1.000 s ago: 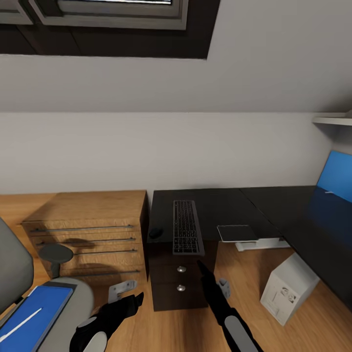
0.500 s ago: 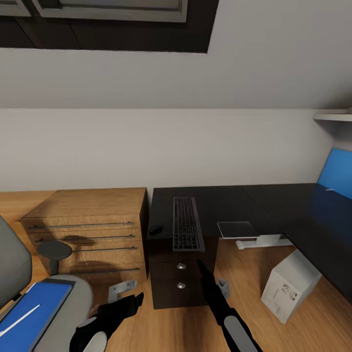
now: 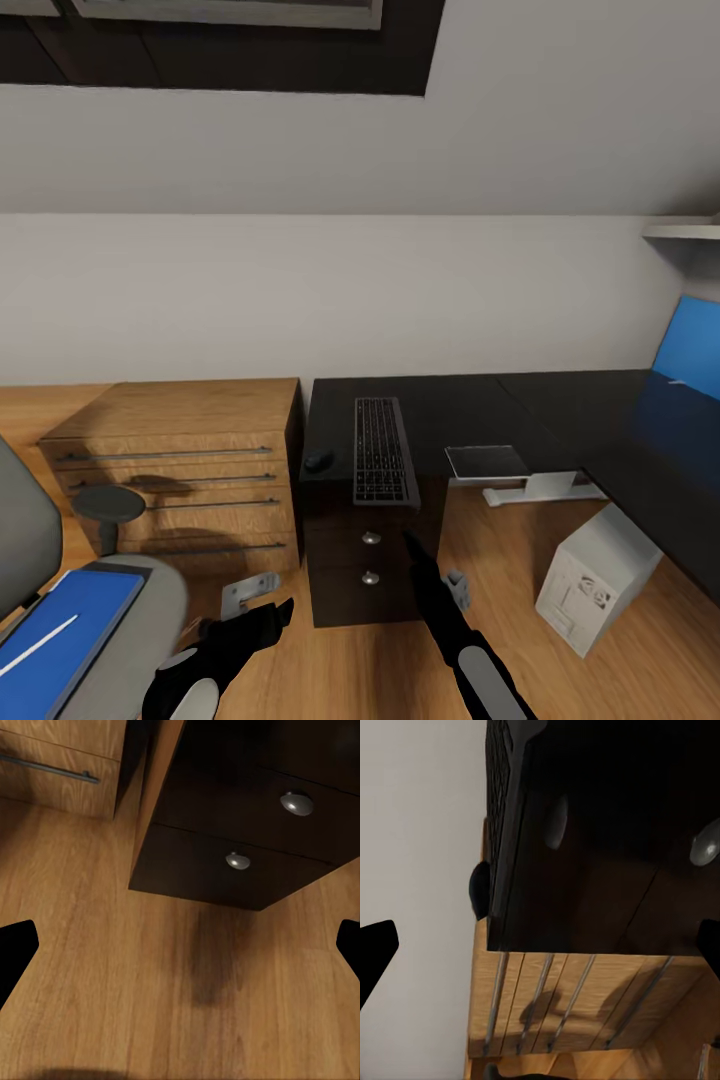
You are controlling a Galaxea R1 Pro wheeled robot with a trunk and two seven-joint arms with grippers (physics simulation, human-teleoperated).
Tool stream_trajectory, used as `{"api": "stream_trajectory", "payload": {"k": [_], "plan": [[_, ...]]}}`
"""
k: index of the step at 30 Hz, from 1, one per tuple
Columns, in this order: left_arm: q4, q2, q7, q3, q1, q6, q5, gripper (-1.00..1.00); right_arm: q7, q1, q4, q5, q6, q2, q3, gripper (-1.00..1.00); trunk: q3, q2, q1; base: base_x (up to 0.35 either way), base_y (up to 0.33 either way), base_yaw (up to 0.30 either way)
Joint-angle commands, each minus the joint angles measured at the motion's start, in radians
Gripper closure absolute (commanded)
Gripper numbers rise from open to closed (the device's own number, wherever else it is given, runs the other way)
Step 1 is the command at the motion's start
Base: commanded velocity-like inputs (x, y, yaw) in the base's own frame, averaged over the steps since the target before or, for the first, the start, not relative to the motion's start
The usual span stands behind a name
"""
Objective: In the bedroom, organize the workspace by keeping the computer under the desk, ensuring the monitor is on the desk, placing the keyboard on the desk next to the monitor, placing the mouse on the desk next to the keyboard, moving the folder from the swivel chair onto the desk next to the mouse, stacking the notebook on top of the folder with the pen on top of the notebook, and positioning the swivel chair next to the desk.
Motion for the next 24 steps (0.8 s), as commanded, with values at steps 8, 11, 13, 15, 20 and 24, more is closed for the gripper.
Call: {"api": "stream_trajectory", "payload": {"k": [8, 11, 13, 15, 20, 24], "plan": [[-0.002, 0.001, 0.01, -0.002, -0.001, 0.0, 0.009, -1.0, 0.007, -0.001, 0.0, -0.01, 0.006, -0.001, 0.0, -1.0, -0.026, -0.057, 0.031, 0.0, 0.0, 0.0], [-0.002, 0.001, 0.01, -0.002, -0.001, 0.0, 0.009, -1.0, 0.007, -0.001, 0.0, -0.01, 0.006, -0.001, 0.001, -1.0, -0.036, -0.078, 0.042, 0.0, 0.0, 0.0], [-0.002, 0.001, 0.01, -0.002, -0.001, 0.0, 0.009, -1.0, 0.008, -0.001, -0.001, -0.01, 0.006, -0.001, 0.001, -1.0, -0.042, -0.092, 0.05, 0.0, 0.0, 0.0], [-0.002, 0.001, 0.009, -0.002, -0.001, 0.0, 0.009, -1.0, 0.008, -0.001, -0.001, -0.009, 0.006, -0.001, 0.002, -1.0, -0.045, -0.099, 0.054, 0.0, 0.0, 0.0], [-0.001, 0.001, 0.011, -0.004, -0.001, 0.0, 0.004, -1.0, 0.019, -0.001, -0.001, -0.006, 0.004, -0.001, 0.005, -1.0, -0.045, -0.099, 0.054, 0.0, 0.0, 0.0], [0.001, 0.002, 0.01, -0.006, -0.001, 0.0, 0.003, -1.0, 0.026, -0.001, -0.001, -0.004, 0.004, -0.001, 0.038, -1.0, -0.045, -0.099, 0.054, 0.0, 0.0, 0.0]]}}
